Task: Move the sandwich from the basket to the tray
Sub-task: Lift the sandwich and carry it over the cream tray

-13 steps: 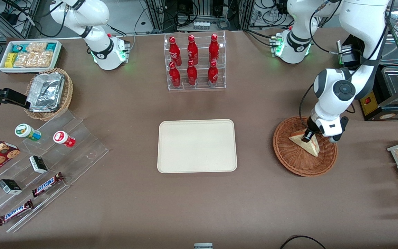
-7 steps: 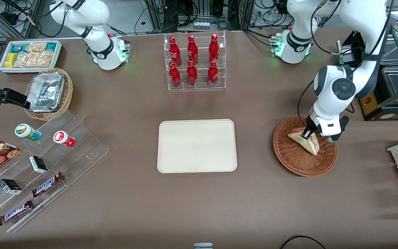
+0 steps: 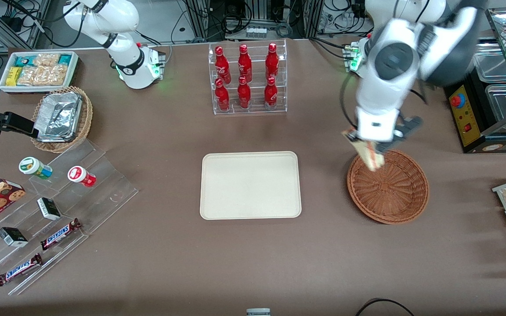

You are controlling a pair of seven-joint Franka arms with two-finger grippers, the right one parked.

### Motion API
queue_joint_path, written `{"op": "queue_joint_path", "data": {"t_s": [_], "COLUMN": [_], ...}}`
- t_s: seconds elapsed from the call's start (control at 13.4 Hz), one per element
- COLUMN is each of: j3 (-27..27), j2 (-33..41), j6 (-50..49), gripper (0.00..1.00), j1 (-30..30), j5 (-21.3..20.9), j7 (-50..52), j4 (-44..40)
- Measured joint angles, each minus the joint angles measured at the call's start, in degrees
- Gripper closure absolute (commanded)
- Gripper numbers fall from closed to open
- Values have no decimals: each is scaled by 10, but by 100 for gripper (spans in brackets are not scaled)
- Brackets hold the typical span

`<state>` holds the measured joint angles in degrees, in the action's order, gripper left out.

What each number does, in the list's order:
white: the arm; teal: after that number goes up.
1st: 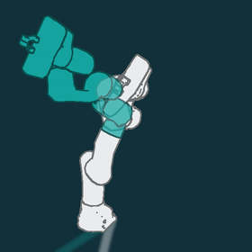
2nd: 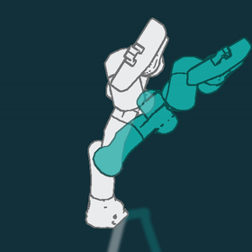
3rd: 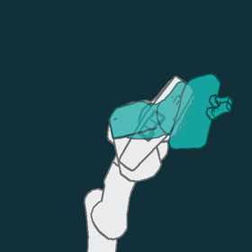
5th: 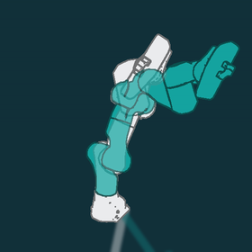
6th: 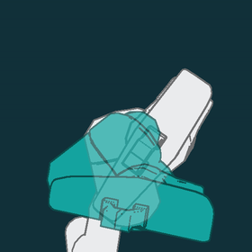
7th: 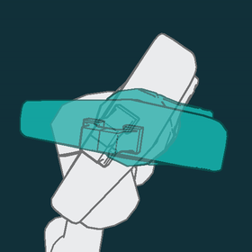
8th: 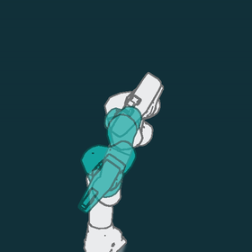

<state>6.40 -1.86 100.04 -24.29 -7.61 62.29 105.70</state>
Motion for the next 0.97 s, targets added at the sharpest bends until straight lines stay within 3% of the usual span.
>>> {"op": "queue_joint_path", "data": {"t_s": [0.22, 0.52, 0.74, 0.97], "j3": [2, 3, 2, 0], "j2": [-34, -171, -281, -345], "j6": [2, 53, 138, 205], "gripper": [100, 100, 100, 100], "j1": [-89, -183, -203, -204], "j5": [1, 1, 1, 0], "j7": [0, 3, 4, 1], "j4": [-32, -128, -172, -188]}}
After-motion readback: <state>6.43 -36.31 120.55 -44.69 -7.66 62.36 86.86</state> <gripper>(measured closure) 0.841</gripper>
